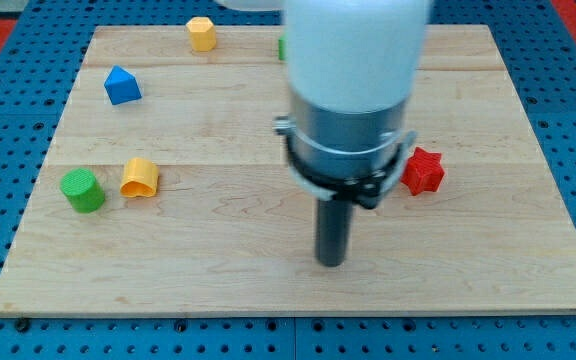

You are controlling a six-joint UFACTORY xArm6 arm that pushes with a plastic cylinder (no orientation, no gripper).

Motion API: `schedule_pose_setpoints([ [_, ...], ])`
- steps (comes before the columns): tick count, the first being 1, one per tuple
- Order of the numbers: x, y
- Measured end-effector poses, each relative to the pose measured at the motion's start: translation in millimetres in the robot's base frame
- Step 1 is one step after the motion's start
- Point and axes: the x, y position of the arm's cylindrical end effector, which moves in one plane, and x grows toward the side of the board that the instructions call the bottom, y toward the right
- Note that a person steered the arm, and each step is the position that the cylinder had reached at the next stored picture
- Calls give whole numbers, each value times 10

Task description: Push the yellow heart towards the center

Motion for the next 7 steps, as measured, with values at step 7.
schedule_pose_setpoints([
  [7, -92, -2107],
])
